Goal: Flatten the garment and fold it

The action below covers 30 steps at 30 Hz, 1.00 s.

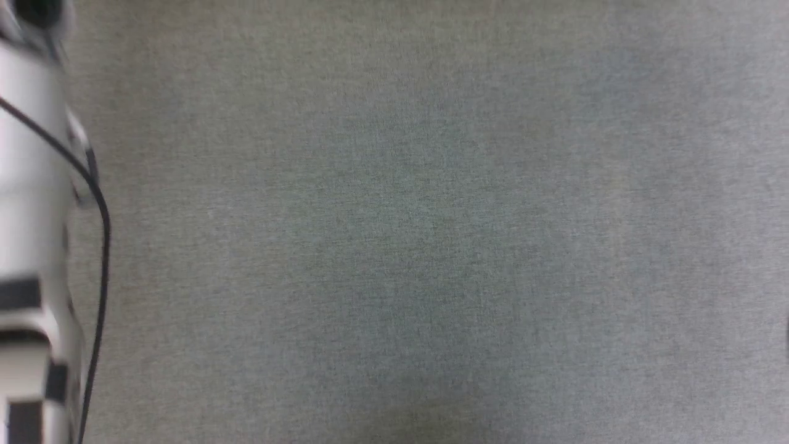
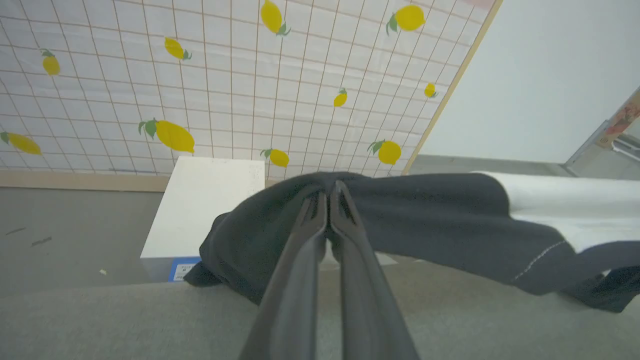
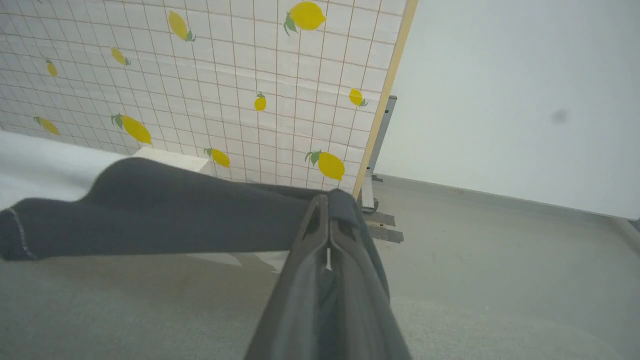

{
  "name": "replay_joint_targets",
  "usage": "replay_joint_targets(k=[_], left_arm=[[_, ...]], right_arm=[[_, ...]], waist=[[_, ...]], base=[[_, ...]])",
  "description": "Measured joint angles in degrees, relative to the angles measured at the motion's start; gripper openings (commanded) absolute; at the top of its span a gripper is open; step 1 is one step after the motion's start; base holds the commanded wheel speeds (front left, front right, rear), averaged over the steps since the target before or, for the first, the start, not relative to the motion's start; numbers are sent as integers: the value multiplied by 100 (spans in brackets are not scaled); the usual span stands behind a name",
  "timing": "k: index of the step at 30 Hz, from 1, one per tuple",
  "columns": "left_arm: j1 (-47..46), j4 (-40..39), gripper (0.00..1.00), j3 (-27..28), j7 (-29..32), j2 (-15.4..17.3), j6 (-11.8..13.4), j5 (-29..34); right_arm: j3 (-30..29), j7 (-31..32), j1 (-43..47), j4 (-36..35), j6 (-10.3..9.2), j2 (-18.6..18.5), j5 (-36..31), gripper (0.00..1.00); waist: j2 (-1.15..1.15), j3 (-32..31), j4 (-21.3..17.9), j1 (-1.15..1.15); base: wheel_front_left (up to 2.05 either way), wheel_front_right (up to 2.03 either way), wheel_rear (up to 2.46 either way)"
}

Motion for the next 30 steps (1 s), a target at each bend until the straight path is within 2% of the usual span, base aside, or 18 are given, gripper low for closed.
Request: replay_joint_targets(k=[7, 14, 22, 30], left_arm=[[2287, -664, 0, -231, 769, 175, -38, -201], [4623, -1959, 0, -307, 1445, 164, 407, -719], [6643, -3099, 0, -401, 1735, 64, 942, -1033], [7524, -3546, 0, -514, 1727, -101, 1223, -1121]], right_arm=[[280, 437, 1906, -549, 0, -163, 728, 0], [-137, 917, 3949, -1548, 1, -179, 934, 0], [-973, 1374, 5787, -2594, 1, 341, 713, 0], [-1835, 1874, 6912, -3188, 2, 926, 260, 0]], waist=[[0, -546, 55, -1], [0, -1186, 113, -1], [0, -1873, 218, -1], [0, -2278, 404, -1]], base=[[0, 0, 0], [0, 0, 0], [0, 0, 0], [0, 0, 0]])
